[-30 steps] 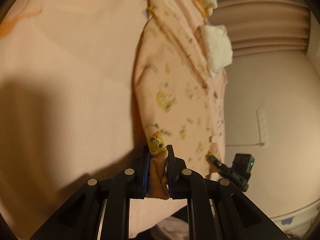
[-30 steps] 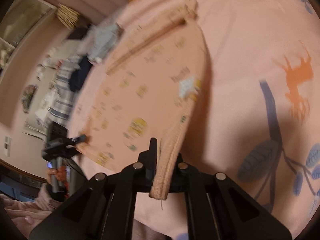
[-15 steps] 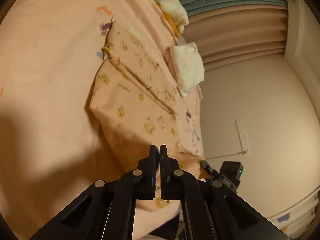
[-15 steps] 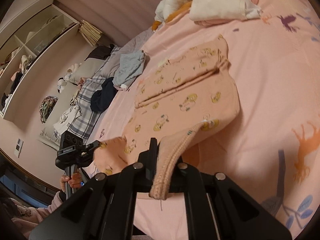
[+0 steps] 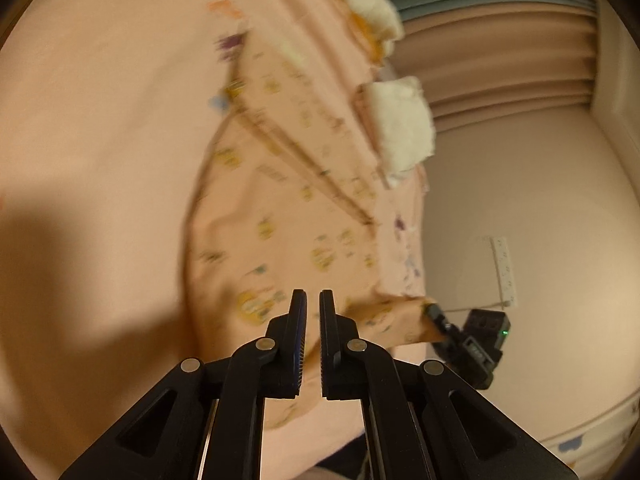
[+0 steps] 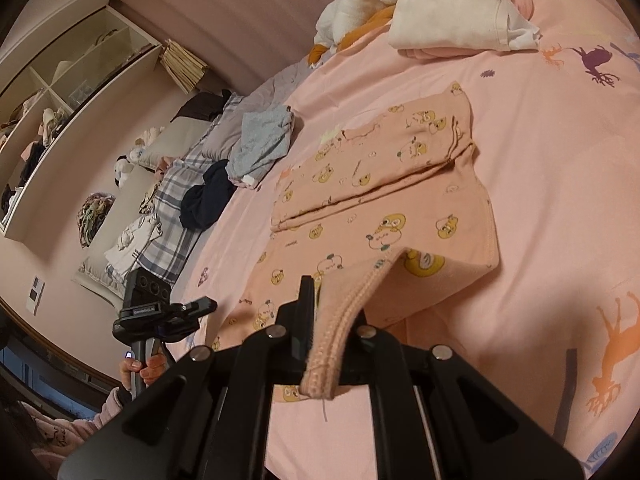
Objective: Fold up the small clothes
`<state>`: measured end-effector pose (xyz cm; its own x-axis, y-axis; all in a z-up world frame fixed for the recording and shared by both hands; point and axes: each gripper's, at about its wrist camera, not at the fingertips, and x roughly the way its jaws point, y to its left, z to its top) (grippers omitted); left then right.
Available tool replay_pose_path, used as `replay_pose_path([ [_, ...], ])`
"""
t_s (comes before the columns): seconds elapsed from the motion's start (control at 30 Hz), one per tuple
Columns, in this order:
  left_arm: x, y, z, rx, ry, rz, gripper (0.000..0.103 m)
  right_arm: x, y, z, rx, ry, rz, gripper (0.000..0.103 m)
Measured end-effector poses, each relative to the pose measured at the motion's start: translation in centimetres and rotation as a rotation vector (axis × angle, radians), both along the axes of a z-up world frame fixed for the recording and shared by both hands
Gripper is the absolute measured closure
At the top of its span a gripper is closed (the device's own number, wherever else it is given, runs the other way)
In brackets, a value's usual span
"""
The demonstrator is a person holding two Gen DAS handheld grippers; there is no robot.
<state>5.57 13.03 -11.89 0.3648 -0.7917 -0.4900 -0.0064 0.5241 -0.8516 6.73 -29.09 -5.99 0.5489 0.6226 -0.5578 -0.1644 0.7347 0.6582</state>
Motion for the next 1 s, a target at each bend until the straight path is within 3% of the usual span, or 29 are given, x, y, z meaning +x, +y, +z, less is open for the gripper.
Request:
replay_pose_path([
  [0.07,-1.0,0.6,-0.9,0.038,0.032,0.006,0.096,-0.3,-0.1,-0.2,0.002,0.005,-0.002,0.094],
  [0.13,-2.1,1.3,-2.1,0.028,0.07,0.017,0.064,-0.6,-0.3,-0.4,0.007,0.012,-0.007,0.094],
  [0.2,-3.0,1.9,-2.7,0.008,0.097,0.041,0.05,-0.8,-0.4,-0.7,0.003,0.021,-0.013,0.093],
  [0.43,-4.3,2.8,-3.6,-0.044,0.113,0.078,0.05,-1.3,-0.4,-1.3,0.003,0.042,-0.02,0.093],
  [0.6,-3.8,0.4,-4.3,-0.072,0.128,-0.008,0.05,-1.4,-0.3,-1.8,-0.002,0.058,-0.023,0.093],
  [0.67,-3.5,-0.3,-4.6,-0.06,0.133,-0.017,0.059,-1.6,-0.2,-1.9,0.001,0.062,-0.026,0.093],
  [0.73,-3.3,-1.2,-4.5,-0.06,0.123,-0.049,0.103,-1.7,-0.2,-2.0,-0.01,0.069,-0.026,0.093],
  [0.87,-3.6,-1.3,-3.3,-0.058,0.068,-0.037,0.103,-2.1,-0.3,-1.8,-0.026,0.06,-0.021,0.095],
  [1.0,-3.1,-0.7,-0.9,-0.116,-0.004,-0.018,0.103,-2.2,-0.5,-1.2,-0.006,0.035,-0.024,0.095],
])
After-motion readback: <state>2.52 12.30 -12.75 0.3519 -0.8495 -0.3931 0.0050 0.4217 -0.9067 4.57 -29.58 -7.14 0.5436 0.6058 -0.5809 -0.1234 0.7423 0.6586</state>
